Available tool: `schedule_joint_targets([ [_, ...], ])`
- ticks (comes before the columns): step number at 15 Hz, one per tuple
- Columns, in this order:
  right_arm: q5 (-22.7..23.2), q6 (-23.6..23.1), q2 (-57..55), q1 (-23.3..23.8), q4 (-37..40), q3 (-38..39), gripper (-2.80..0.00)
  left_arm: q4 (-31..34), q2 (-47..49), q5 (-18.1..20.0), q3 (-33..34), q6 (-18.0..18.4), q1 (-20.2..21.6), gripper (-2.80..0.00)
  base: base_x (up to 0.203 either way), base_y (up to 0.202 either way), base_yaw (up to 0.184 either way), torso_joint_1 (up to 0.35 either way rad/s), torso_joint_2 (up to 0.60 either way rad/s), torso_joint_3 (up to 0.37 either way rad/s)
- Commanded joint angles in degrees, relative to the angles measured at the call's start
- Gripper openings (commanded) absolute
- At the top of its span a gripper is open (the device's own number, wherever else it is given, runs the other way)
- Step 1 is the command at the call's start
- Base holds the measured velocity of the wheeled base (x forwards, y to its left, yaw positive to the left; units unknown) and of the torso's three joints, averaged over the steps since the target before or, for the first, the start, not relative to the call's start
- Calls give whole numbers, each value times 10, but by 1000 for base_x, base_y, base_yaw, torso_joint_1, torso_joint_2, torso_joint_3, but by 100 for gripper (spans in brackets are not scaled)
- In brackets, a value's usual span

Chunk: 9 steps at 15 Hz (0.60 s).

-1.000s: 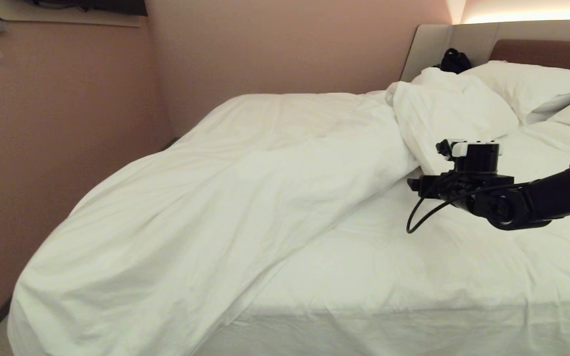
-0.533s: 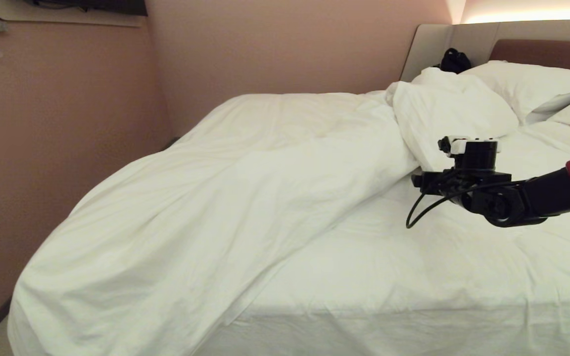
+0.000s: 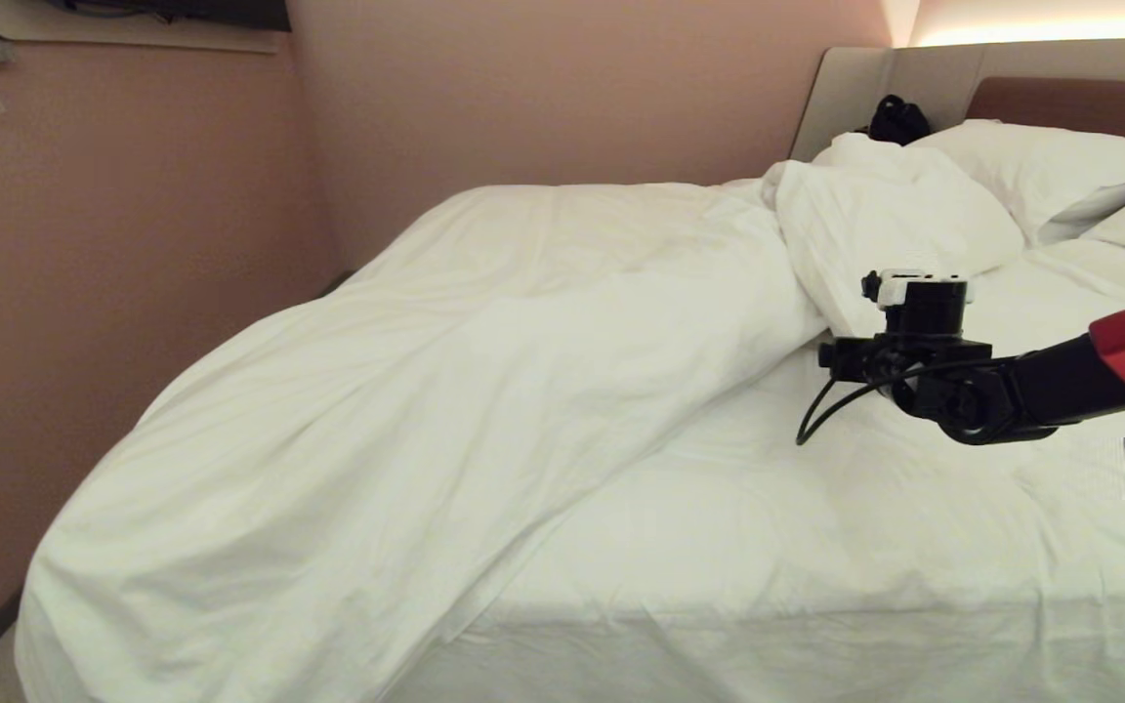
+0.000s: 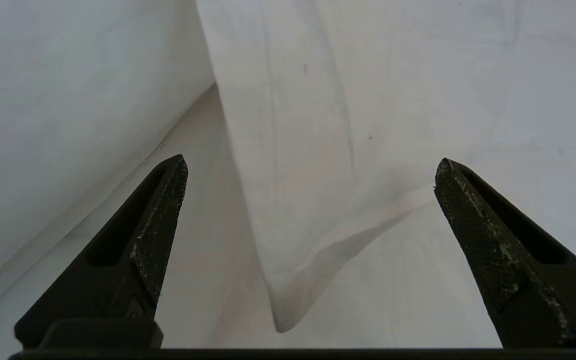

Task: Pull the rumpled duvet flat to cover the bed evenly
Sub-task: Hold the folded corner of the quilt

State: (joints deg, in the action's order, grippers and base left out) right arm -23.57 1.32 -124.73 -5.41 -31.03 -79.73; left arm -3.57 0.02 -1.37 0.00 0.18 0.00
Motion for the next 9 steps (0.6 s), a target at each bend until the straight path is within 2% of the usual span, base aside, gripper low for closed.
schedule_joint_targets([
  [1,-5,-1,-13,0,-40,-1,0,0,0,0,0,0,0,-280,0,0,0,0,0,0],
  [8,-5,-1,-17,0,-45,-1,0,0,0,0,0,0,0,-280,0,0,0,0,0,0],
  [9,-5,-1,-17,0,-45,-1,-280,0,0,0,0,0,0,-280,0,0,0,0,0,0],
])
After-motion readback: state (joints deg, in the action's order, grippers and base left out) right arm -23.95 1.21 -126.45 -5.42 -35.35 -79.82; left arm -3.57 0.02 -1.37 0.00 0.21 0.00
